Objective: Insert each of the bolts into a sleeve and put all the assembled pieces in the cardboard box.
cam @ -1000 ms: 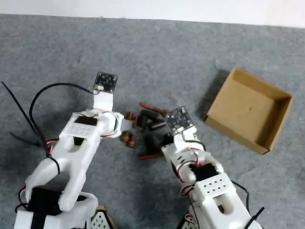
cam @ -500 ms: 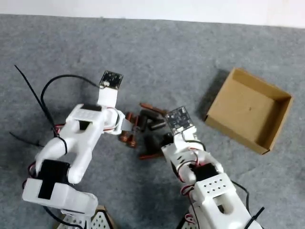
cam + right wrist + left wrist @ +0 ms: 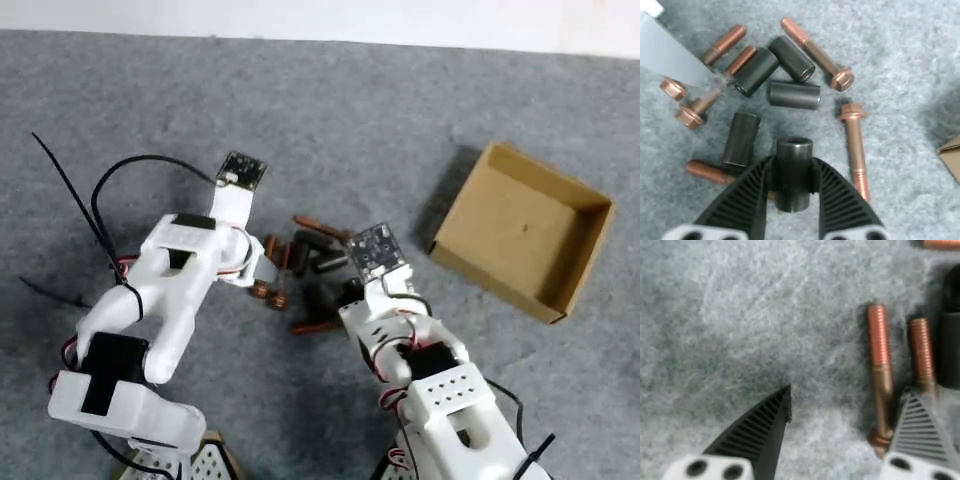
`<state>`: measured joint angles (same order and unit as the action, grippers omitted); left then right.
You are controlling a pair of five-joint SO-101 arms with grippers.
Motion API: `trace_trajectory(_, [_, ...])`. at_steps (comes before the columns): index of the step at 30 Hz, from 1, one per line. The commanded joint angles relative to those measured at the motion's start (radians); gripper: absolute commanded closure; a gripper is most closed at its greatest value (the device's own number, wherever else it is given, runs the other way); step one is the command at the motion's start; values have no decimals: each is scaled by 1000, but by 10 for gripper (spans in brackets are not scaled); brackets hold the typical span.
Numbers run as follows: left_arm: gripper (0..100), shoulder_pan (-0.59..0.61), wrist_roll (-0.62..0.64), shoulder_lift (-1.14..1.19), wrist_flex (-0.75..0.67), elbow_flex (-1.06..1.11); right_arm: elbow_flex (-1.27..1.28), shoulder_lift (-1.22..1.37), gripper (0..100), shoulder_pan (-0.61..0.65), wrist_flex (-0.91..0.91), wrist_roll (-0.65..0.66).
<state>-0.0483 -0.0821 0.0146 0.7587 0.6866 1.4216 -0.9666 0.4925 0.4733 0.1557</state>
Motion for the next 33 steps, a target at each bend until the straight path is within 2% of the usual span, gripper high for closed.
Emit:
trace_trajectory(1, [823, -16, -9, -1, 17, -35, -13, -25, 995, -10, -25, 6])
trace_trajectory(5, [939, -16, -9, -1, 17, -35, -13, -25, 995, -10, -25, 6])
trace_trajectory(14, [953, -8, -11, -10, 18, -21, -13, -25, 995, -10, -25, 6])
trace_trajectory(17, [968, 56, -2, -45, 18, -10, -13, -25, 995, -10, -25, 6])
trace_trajectory(21, [968, 147, 109, -162, 9, 53, -13, -25, 995, -10, -25, 6])
trace_trajectory(25, [970, 243, 190, -309, -77, 159, -12, -25, 995, -10, -25, 6])
trace_trajectory(33, [970, 245, 195, -708, -265, 466, -12, -25, 995, -10, -27, 8])
